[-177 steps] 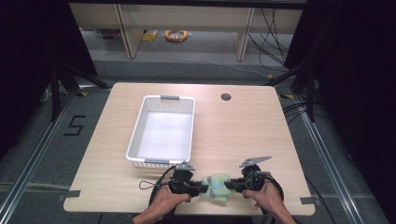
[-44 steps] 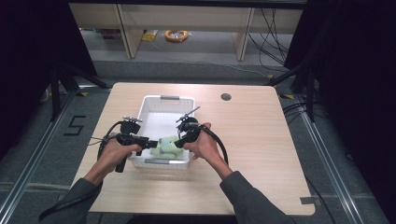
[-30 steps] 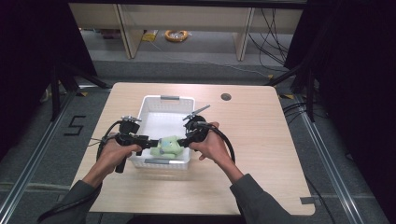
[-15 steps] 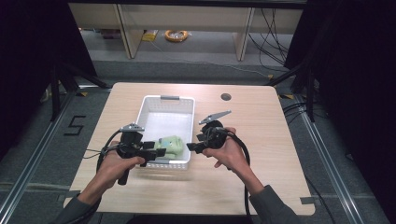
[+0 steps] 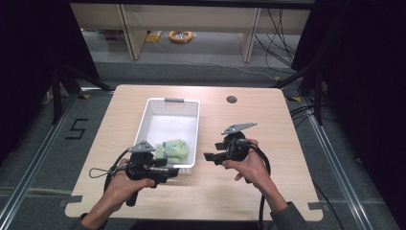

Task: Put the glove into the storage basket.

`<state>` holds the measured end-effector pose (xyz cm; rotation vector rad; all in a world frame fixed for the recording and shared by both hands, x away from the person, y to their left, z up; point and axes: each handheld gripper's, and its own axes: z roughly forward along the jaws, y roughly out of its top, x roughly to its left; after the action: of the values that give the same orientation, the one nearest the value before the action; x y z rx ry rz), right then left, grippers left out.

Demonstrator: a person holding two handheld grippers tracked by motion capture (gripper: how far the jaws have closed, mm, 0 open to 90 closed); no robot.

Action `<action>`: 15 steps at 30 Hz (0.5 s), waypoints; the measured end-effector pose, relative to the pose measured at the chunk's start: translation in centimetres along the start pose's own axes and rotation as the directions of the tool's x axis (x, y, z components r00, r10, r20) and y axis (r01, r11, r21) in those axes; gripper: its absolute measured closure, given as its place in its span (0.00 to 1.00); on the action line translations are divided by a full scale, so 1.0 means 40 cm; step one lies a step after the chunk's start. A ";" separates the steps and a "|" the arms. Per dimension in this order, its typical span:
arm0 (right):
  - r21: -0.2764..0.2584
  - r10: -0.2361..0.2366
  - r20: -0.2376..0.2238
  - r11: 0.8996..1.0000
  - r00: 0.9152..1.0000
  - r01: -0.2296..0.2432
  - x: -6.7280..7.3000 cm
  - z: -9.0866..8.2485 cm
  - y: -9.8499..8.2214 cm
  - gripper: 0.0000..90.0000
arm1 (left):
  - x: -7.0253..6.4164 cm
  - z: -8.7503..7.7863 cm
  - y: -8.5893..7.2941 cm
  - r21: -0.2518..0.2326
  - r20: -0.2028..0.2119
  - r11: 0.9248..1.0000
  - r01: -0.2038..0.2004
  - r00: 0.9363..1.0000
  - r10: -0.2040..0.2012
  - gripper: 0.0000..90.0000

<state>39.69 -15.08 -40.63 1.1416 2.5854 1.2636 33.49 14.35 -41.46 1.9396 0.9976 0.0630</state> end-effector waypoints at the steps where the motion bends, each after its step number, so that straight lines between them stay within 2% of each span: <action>1: -0.005 -0.008 0.002 1.000 1.000 0.008 -0.005 -0.004 -0.006 0.41 | -0.006 0.002 -0.003 -0.010 -0.007 1.000 -0.001 1.000 0.001 0.40; 6: -0.007 0.017 0.014 1.000 1.000 -0.017 -0.020 -0.024 -0.037 0.38 | -0.025 0.006 -0.013 -0.010 -0.001 1.000 -0.016 1.000 0.016 0.40; 7: -0.006 0.044 0.014 0.999 0.999 -0.044 -0.018 -0.028 -0.044 0.38 | -0.028 0.008 -0.015 -0.010 0.002 1.000 -0.017 1.000 0.017 0.40; 10: -0.020 0.031 0.027 0.999 0.999 -0.030 -0.031 -0.041 -0.064 0.38 | -0.035 0.014 -0.021 0.005 0.012 1.000 -0.026 1.000 0.026 0.39; 11: -0.022 0.056 0.018 0.998 0.998 -0.056 -0.029 -0.043 -0.072 0.37 | -0.038 0.017 -0.024 0.002 0.018 1.000 -0.026 1.000 0.026 0.39; 14: -0.036 0.036 0.035 0.999 0.999 -0.034 -0.041 -0.056 -0.091 0.37 | -0.043 0.024 -0.032 0.012 0.021 0.999 -0.032 0.999 0.032 0.39; 15: -0.036 0.056 0.029 0.998 0.998 -0.055 -0.039 -0.059 -0.096 0.37 | -0.045 0.026 -0.036 0.014 0.023 0.999 -0.032 0.999 0.032 0.39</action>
<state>37.71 -19.17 -42.14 1.2241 2.5168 1.2870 31.84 12.75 -42.53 1.9653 0.9539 0.0517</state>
